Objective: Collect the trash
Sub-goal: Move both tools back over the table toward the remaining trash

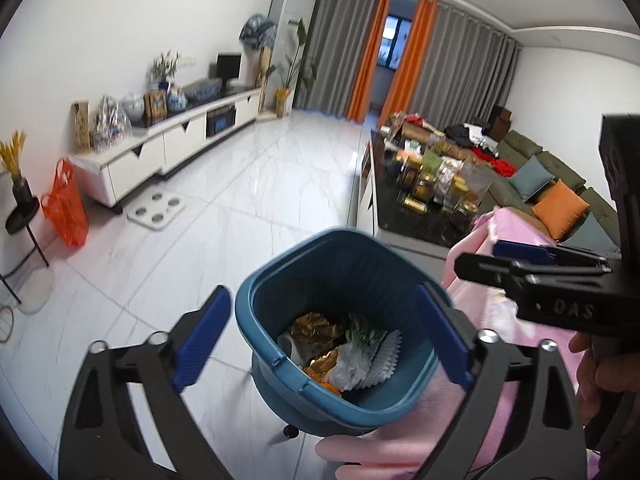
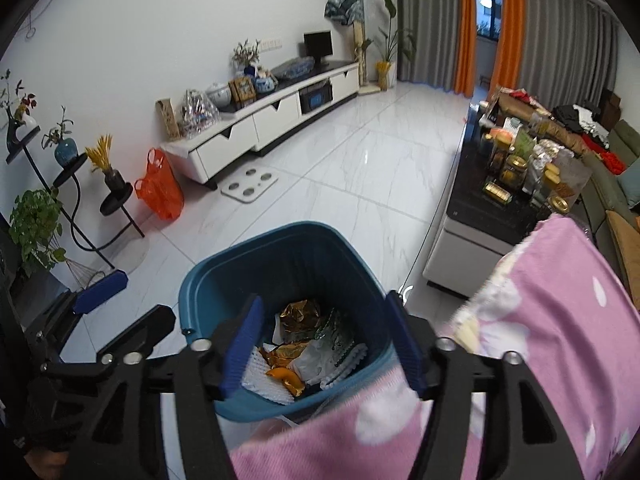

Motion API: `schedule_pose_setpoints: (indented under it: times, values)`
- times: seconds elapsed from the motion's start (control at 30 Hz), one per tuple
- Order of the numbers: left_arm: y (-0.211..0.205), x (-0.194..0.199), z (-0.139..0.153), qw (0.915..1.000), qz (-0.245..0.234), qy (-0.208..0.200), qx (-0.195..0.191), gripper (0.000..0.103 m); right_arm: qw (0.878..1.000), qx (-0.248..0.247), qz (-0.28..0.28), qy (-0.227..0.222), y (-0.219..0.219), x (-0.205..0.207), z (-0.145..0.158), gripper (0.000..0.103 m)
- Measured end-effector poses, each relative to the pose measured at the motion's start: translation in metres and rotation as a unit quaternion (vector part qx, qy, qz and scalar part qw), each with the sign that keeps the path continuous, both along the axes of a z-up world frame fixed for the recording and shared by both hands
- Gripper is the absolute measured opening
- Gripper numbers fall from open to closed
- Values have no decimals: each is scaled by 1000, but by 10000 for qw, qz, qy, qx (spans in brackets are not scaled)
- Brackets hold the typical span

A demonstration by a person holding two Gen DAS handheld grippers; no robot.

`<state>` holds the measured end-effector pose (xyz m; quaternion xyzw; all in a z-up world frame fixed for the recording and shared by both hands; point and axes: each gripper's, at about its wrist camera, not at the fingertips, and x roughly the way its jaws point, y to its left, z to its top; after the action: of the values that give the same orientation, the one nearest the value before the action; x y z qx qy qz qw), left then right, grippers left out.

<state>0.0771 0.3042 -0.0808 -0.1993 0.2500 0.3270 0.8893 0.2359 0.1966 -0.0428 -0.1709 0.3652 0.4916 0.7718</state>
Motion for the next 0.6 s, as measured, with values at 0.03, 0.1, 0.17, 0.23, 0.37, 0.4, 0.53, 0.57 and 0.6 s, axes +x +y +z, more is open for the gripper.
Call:
schedule_pose_setpoints:
  times: [0.03, 0.1, 0.17, 0.23, 0.37, 0.4, 0.53, 0.57, 0.6]
  values:
    - [-6, -5, 9, 9999, -23, -65, 91, 97, 9999, 83, -34, -73, -8, -4, 5, 73]
    - [-16, -20, 23, 9996, -73, -138, 237, 97, 9994, 246, -124, -211, -27, -12, 15, 80]
    - [-30, -29, 39, 9989, -148, -243, 366, 97, 9986, 373, -219, -316, -44, -17, 23, 87]
    - [-43, -37, 54, 9980, -223, -333, 483, 97, 9972, 544, -315, -404, -65, -24, 31, 92]
    - [-73, -47, 79, 9957, -397, -504, 666, 97, 9940, 809, -554, -482, -106, -31, 40, 96]
    - [-83, -48, 84, 9950, -462, -536, 706, 97, 9931, 861, -625, -501, -116, -33, 41, 96]
    - [-116, -46, 98, 9919, -719, -634, 834, 97, 9887, 998, -904, -665, -158, -41, 46, 96]
    - [-129, -42, 102, 9907, -820, -671, 850, 97, 9875, 1023, -980, -697, -168, -43, 47, 96]
    - [-139, -41, 105, 9896, -899, -709, 867, 97, 9863, 1062, -1034, -729, -177, -45, 47, 96]
